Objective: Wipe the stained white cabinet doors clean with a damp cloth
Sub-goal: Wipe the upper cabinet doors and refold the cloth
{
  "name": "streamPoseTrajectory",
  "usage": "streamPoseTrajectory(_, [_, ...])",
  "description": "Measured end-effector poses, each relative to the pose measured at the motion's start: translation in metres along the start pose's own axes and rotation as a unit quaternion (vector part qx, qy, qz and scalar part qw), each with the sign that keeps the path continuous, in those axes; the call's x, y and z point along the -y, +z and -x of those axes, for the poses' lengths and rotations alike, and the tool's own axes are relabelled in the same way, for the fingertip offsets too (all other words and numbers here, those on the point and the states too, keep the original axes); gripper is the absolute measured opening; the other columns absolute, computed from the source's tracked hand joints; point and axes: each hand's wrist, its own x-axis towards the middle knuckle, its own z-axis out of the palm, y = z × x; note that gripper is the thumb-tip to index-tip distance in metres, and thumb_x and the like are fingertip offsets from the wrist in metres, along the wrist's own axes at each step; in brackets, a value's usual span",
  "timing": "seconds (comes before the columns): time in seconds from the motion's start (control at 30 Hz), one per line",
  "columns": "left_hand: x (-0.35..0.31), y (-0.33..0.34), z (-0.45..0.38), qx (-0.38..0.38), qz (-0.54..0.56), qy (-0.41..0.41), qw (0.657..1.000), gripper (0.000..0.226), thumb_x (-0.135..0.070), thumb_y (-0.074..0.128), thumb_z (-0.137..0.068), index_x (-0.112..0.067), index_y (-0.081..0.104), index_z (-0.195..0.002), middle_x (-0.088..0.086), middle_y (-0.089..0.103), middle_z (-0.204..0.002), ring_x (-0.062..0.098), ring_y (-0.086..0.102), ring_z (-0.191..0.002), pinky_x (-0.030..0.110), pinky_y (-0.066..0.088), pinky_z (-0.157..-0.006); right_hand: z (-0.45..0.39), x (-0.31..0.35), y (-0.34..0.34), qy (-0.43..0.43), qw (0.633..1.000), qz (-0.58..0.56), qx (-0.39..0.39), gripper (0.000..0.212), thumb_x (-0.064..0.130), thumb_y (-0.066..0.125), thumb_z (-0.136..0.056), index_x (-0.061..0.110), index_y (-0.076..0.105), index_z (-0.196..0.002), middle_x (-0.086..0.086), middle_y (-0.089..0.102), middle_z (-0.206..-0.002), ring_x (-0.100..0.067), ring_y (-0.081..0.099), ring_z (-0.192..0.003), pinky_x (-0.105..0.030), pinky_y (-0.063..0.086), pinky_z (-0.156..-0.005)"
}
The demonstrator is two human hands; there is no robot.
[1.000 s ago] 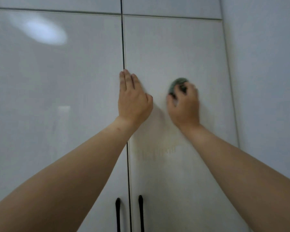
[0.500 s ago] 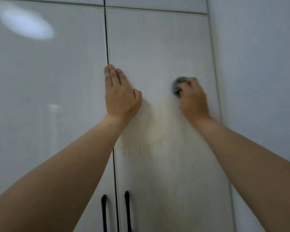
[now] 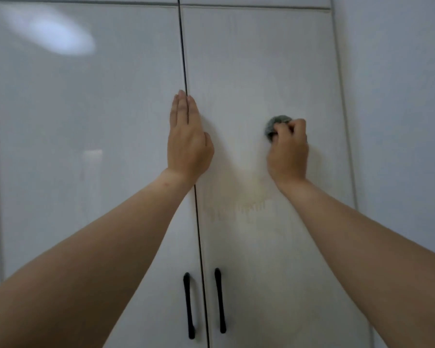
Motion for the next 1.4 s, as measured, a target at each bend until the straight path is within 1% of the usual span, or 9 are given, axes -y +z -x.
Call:
streamPoseTrajectory(0.17, [0.029, -0.008, 0.030, -0.013, 0.032, 0.039, 0.999, 0.053, 0.000, 0.036, -0.094, 0.015, 0.036, -0.144, 0.032, 0.036, -0.151, 0.044, 0.032, -0.143, 0.043, 0.022, -0.123, 0.037, 0.082, 0.023, -0.317, 0.936, -0.041, 0.145, 0.027, 0.003, 0.056, -0.091, 0.000, 0.065, -0.116, -0.018, 0.056, -0.123, -0.035, 0.056, -0.104, -0.040, 0.055, -0.082])
streamPoseTrajectory(0.4, [0.039, -0.013, 0.054, 0.014, 0.083, 0.034, 0.996, 0.062, -0.007, 0.025, -0.087, 0.014, 0.035, -0.145, 0.029, 0.032, -0.155, 0.040, 0.025, -0.148, 0.032, 0.011, -0.125, 0.035, 0.105, 0.025, -0.190, 0.976, -0.017, 0.101, 0.021, 0.003, 0.061, -0.086, 0.005, 0.063, -0.106, -0.014, 0.054, -0.116, -0.031, 0.056, -0.091, -0.042, 0.053, -0.073])
streamPoseTrajectory(0.6, [0.038, -0.019, 0.051, 0.053, 0.091, 0.035, 0.994, 0.067, 0.001, 0.024, -0.081, 0.017, 0.031, -0.145, 0.032, 0.028, -0.155, 0.046, 0.021, -0.147, 0.041, 0.012, -0.124, 0.136, 0.070, -0.002, -0.306, 0.936, 0.031, 0.171, 0.022, -0.010, 0.052, -0.087, -0.002, 0.065, -0.103, -0.024, 0.058, -0.124, -0.036, 0.056, -0.094, -0.043, 0.056, -0.074])
streamPoseTrajectory(0.77, [0.031, -0.026, 0.072, 0.080, 0.039, 0.062, 0.994, 0.071, -0.008, 0.025, -0.078, 0.018, 0.032, -0.144, 0.034, 0.027, -0.155, 0.047, 0.019, -0.148, 0.045, 0.015, -0.124, 0.084, 0.073, 0.004, -0.004, 0.997, 0.044, 0.064, 0.027, -0.008, 0.055, -0.083, -0.001, 0.062, -0.108, -0.020, 0.055, -0.119, -0.037, 0.057, -0.091, -0.041, 0.054, -0.073])
streamPoseTrajectory(0.93, [0.013, -0.026, 0.094, 0.129, 0.000, 0.067, 0.989, 0.071, -0.019, 0.029, -0.083, 0.017, 0.032, -0.144, 0.034, 0.027, -0.154, 0.046, 0.021, -0.147, 0.047, 0.018, -0.124, 0.117, 0.050, -0.011, -0.260, 0.942, 0.064, 0.202, 0.023, 0.001, 0.055, -0.093, 0.000, 0.062, -0.115, -0.017, 0.054, -0.127, -0.033, 0.055, -0.099, -0.038, 0.052, -0.082])
streamPoseTrajectory(1.1, [-0.007, -0.010, 0.101, 0.150, -0.068, 0.030, 0.986, 0.079, -0.022, 0.024, -0.078, 0.018, 0.025, -0.146, 0.036, 0.021, -0.156, 0.047, 0.014, -0.149, 0.048, 0.015, -0.124, 0.062, -0.001, -0.023, 0.170, 0.984, 0.044, 0.023, 0.030, -0.007, 0.049, -0.081, 0.001, 0.059, -0.108, -0.022, 0.050, -0.118, -0.040, 0.058, -0.090, -0.036, 0.045, -0.076])
streamPoseTrajectory(1.17, [-0.019, -0.003, 0.098, 0.152, -0.085, -0.006, 0.985, 0.080, -0.024, 0.023, -0.079, 0.017, 0.023, -0.147, 0.037, 0.018, -0.156, 0.047, 0.011, -0.149, 0.048, 0.011, -0.125, 0.071, 0.019, -0.014, 0.129, 0.991, 0.034, 0.008, 0.027, -0.006, 0.051, -0.079, 0.000, 0.060, -0.105, -0.023, 0.052, -0.115, -0.040, 0.057, -0.090, -0.037, 0.045, -0.074])
streamPoseTrajectory(1.3, [-0.038, 0.008, 0.096, 0.139, -0.115, -0.060, 0.982, 0.080, -0.029, 0.028, -0.082, 0.015, 0.023, -0.148, 0.038, 0.016, -0.156, 0.049, 0.009, -0.149, 0.050, 0.010, -0.124, 0.089, 0.025, -0.009, -0.196, 0.965, 0.006, 0.172, 0.023, 0.013, 0.059, -0.090, 0.006, 0.062, -0.112, -0.015, 0.054, -0.126, -0.034, 0.055, -0.100, -0.038, 0.053, -0.074])
streamPoseTrajectory(1.4, [-0.042, 0.012, 0.098, 0.116, -0.115, -0.079, 0.983, 0.078, -0.025, 0.033, -0.080, 0.014, 0.026, -0.148, 0.036, 0.020, -0.156, 0.047, 0.013, -0.149, 0.049, 0.014, -0.124, 0.042, -0.033, -0.027, -0.098, 0.988, 0.058, 0.101, 0.026, 0.004, 0.052, -0.087, 0.004, 0.061, -0.112, -0.022, 0.052, -0.125, -0.040, 0.057, -0.098, -0.042, 0.051, -0.079])
